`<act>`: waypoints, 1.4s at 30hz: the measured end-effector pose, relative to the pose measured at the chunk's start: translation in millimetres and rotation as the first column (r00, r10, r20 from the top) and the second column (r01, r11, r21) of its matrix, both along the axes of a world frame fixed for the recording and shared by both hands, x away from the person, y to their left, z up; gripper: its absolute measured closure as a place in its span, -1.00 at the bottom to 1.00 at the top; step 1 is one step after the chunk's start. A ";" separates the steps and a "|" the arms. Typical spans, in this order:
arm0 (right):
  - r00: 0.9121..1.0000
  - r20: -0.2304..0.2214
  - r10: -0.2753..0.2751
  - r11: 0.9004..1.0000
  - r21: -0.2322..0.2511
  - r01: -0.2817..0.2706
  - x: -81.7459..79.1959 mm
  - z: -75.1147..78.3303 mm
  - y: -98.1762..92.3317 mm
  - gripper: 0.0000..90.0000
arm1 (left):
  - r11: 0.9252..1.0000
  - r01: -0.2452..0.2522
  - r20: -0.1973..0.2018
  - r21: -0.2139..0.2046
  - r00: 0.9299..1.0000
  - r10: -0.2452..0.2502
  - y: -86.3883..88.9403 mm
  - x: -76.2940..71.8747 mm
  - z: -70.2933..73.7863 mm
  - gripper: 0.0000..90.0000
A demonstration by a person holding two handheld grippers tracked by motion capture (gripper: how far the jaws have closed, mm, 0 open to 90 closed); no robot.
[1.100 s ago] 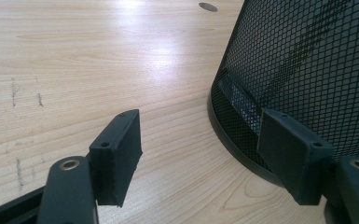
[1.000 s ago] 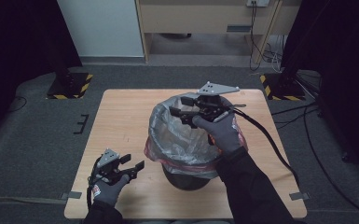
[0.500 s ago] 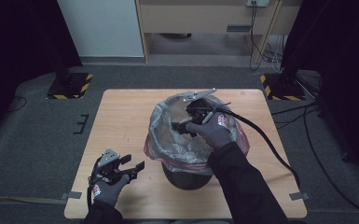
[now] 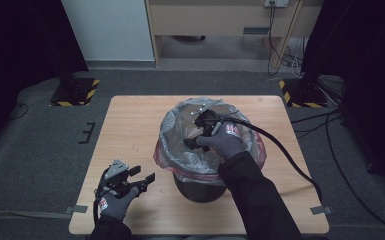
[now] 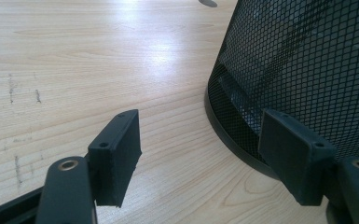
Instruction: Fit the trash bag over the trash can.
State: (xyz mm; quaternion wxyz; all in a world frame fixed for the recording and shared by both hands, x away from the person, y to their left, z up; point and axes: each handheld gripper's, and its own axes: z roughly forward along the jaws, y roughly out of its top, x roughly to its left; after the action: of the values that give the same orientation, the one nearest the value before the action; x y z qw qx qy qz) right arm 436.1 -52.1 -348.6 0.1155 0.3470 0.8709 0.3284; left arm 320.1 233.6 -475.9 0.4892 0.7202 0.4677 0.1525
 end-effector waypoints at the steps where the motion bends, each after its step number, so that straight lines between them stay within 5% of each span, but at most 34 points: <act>1: 1.000 -0.005 0.002 1.000 -0.006 -0.002 0.1 -1.0 0.7 -0.71 | 1.000 0.000 0.000 0.001 1.000 0.000 0.1 0.0 0.0 -0.36; 6: 1.000 -0.005 -0.015 1.000 -0.007 0.015 0.6 4.7 -1.0 -0.53 | 1.000 -0.003 0.001 0.001 1.000 0.003 0.8 -0.2 0.3 -0.36; 11: 0.993 0.108 -0.040 0.994 0.101 0.029 -3.7 20.2 -5.6 -0.44 | 1.000 -0.002 -0.002 0.001 1.000 0.002 0.3 0.0 0.2 -0.36; 14: 0.989 0.141 -0.052 0.991 0.133 0.033 -6.1 26.3 -7.1 -0.22 | 1.000 -0.001 -0.001 0.004 1.000 0.001 0.5 0.0 0.2 -0.36; 17: 0.992 0.123 -0.041 0.990 0.142 0.023 -9.8 30.1 -6.9 0.18 | 1.000 0.000 -0.001 0.004 1.000 0.000 0.4 0.2 0.0 -0.36; 19: 0.998 0.067 -0.014 0.995 0.099 0.007 -11.5 27.2 -1.2 0.26 | 1.000 0.002 -0.001 0.006 1.000 -0.002 0.1 0.4 -0.1 -0.36; 22: 0.999 -0.034 0.029 0.999 0.033 -0.028 -12.3 17.9 9.9 0.14 | 1.000 0.002 0.000 0.005 1.000 -0.002 0.2 0.0 0.2 -0.36; 25: 0.996 -0.078 0.031 0.999 -0.021 -0.033 -11.3 8.6 17.2 -0.23 | 1.000 0.001 -0.002 0.006 1.000 -0.001 0.8 0.2 0.1 -0.36; 28: 0.997 -0.076 0.030 0.998 -0.048 -0.034 -8.8 0.0 18.8 -0.56 | 1.000 0.003 -0.001 0.005 1.000 -0.003 0.1 0.2 0.1 -0.36; 35: 0.996 -0.074 0.042 0.998 -0.048 -0.046 -7.2 -3.5 19.4 -0.57 | 1.000 0.003 -0.001 0.004 1.000 -0.003 0.3 0.2 0.1 -0.37; 42: 0.999 0.008 0.039 0.997 0.062 -0.040 -13.6 15.0 13.7 -0.53 | 1.000 -0.001 -0.002 0.005 1.000 0.001 1.0 0.6 -0.1 -0.37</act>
State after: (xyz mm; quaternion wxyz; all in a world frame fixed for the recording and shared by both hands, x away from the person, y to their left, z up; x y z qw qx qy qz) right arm 422.4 -38.4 -333.6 0.1012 0.3321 0.8665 0.3587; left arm 320.7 234.6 -476.0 0.4866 0.7216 0.4681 0.1530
